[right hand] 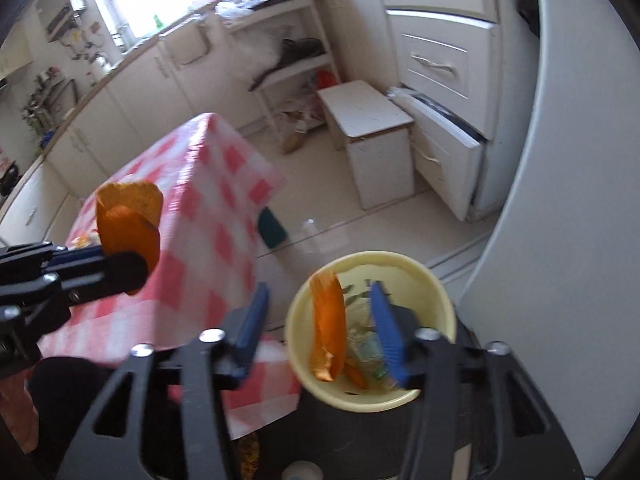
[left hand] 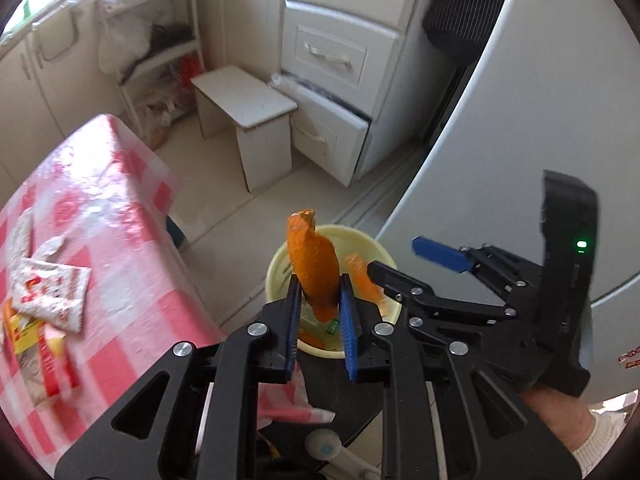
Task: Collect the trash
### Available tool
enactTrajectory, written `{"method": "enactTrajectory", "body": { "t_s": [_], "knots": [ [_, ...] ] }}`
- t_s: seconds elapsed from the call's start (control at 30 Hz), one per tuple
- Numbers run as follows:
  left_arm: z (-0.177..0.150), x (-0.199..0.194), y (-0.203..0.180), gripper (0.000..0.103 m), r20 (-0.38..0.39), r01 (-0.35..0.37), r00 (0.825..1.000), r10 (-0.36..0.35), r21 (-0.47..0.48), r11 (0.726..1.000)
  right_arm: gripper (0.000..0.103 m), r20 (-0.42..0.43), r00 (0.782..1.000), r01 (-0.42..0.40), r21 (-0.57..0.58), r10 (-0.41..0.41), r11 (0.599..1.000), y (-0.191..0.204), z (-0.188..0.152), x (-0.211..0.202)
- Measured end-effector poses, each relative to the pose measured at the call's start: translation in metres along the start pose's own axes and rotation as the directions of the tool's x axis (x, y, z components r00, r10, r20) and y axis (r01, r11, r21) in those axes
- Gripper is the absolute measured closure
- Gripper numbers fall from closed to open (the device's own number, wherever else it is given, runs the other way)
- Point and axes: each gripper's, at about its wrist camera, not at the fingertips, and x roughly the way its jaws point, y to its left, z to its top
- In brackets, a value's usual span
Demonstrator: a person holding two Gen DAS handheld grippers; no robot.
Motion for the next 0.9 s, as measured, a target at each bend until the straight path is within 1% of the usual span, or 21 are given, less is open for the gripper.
{"method": "enactTrajectory", "body": {
  "t_s": [0.03, 0.1, 0.13, 0.17, 0.23, 0.3, 0.33, 0.37, 0.43, 0.47, 0.57, 0.6, 0.67, 0.77, 0.9],
  "knots": [
    [0.006, 0.01, -0.002, 0.079, -0.018, -0.011, 1.0, 0.011, 0.002, 1.0, 0.048, -0.001, 1.0, 0.009, 0.021, -0.009, 1.0, -0.006, 0.0, -0.001],
    [0.015, 0.016, -0.003, 0.07, -0.019, -0.018, 1.0, 0.018, -0.001, 1.0, 0.048, 0.006, 1.0, 0.013, 0.046, -0.013, 0.999, -0.014, -0.001, -0.005],
    [0.018, 0.014, -0.003, 0.06, -0.01, -0.023, 1.0, 0.022, -0.008, 1.0, 0.047, 0.011, 1.0, 0.015, 0.053, -0.015, 0.999, -0.016, -0.002, -0.009],
    [0.019, 0.01, -0.001, 0.052, 0.007, -0.028, 1.0, 0.029, -0.014, 0.999, 0.046, 0.015, 1.0, 0.015, 0.057, -0.016, 0.998, -0.017, -0.004, -0.013],
    [0.019, -0.003, 0.004, 0.047, 0.048, -0.048, 0.998, 0.049, -0.023, 0.999, 0.045, 0.022, 1.0, 0.01, 0.062, -0.011, 0.998, -0.016, -0.007, -0.021],
    [0.015, -0.023, 0.014, 0.043, 0.098, -0.075, 0.992, 0.079, -0.044, 0.996, 0.043, 0.044, 0.999, -0.002, 0.064, -0.001, 0.998, -0.012, -0.007, -0.028],
    [0.011, -0.036, 0.02, 0.038, 0.129, -0.096, 0.986, 0.104, -0.064, 0.993, 0.04, 0.063, 0.998, -0.007, 0.063, 0.003, 0.998, -0.007, -0.007, -0.035],
    [0.005, -0.051, 0.027, 0.031, 0.164, -0.118, 0.978, 0.132, -0.088, 0.989, 0.037, 0.086, 0.996, -0.015, 0.063, 0.009, 0.998, -0.002, -0.007, -0.042],
    [-0.009, -0.081, 0.041, 0.023, 0.227, -0.171, 0.953, 0.199, -0.136, 0.976, 0.034, 0.129, 0.991, -0.032, 0.056, 0.025, 0.998, 0.011, -0.005, -0.052],
    [-0.017, -0.098, 0.049, 0.02, 0.257, -0.2, 0.937, 0.238, -0.163, 0.966, 0.032, 0.149, 0.988, -0.042, 0.048, 0.035, 0.998, 0.02, -0.005, -0.058],
    [-0.046, -0.143, 0.074, 0.014, 0.309, -0.256, 0.893, 0.327, -0.249, 0.934, 0.028, 0.201, 0.977, -0.072, 0.011, 0.069, 0.997, 0.049, -0.003, -0.074],
    [-0.054, -0.154, 0.083, 0.013, 0.317, -0.268, 0.882, 0.35, -0.273, 0.924, 0.028, 0.22, 0.972, -0.086, -0.011, 0.086, 0.996, 0.062, -0.003, -0.081],
    [-0.075, -0.183, 0.102, 0.012, 0.331, -0.3, 0.851, 0.408, -0.33, 0.895, 0.026, 0.245, 0.963, -0.104, -0.053, 0.114, 0.993, 0.086, -0.003, -0.092],
    [-0.104, -0.218, 0.128, 0.011, 0.336, -0.321, 0.819, 0.465, -0.403, 0.857, 0.023, 0.276, 0.947, -0.131, -0.137, 0.165, 0.982, 0.127, -0.005, -0.11],
    [-0.133, -0.255, 0.152, 0.011, 0.349, -0.322, 0.789, 0.506, -0.467, 0.824, 0.023, 0.286, 0.935, -0.158, -0.192, 0.21, 0.968, 0.157, -0.008, -0.122]
  ]
}}
